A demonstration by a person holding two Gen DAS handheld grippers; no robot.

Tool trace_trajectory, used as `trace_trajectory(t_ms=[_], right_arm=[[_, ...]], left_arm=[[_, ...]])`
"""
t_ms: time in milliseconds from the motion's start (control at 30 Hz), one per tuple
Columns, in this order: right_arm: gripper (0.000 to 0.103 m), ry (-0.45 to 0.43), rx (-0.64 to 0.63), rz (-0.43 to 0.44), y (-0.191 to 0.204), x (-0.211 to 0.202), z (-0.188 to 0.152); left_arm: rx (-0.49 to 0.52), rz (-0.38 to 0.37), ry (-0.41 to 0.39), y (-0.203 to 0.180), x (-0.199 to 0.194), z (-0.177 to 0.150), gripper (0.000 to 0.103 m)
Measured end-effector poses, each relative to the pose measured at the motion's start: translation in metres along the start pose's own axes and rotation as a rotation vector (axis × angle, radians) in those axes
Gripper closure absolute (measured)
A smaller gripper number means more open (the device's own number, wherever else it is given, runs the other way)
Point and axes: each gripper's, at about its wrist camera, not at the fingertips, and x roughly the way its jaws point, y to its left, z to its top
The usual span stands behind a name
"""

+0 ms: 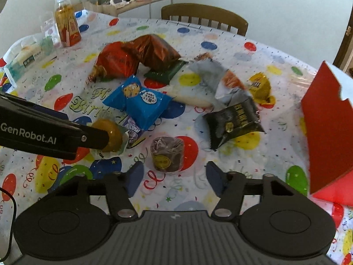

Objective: Organize snacks
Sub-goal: 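Grasp the yellow jelly cup with the left tool while the right tool grasps the brown-wrapped cake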

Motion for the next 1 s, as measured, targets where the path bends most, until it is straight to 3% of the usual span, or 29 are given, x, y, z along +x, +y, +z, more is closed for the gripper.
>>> trace_trajectory(t_ms=[300, 567, 1000], right_arm=[[0.062, 0.011, -0.043, 0.016, 0.007, 0.012, 0.006], [0.069, 0.009, -0.030, 0.017, 0.005, 0.015, 0.010], [0.070, 0.005, -0.017, 0.014, 0.005, 0.004, 0.007]], left_arm=[[0.005, -0.022, 0.059, -0.001, 0.019, 0.006, 0.044], [0.002, -0.019, 0.066, -0.001, 0.024, 0.010, 0.056], [0.001, -0.016, 0.073, 0.003, 0.020, 0.007, 0.060]])
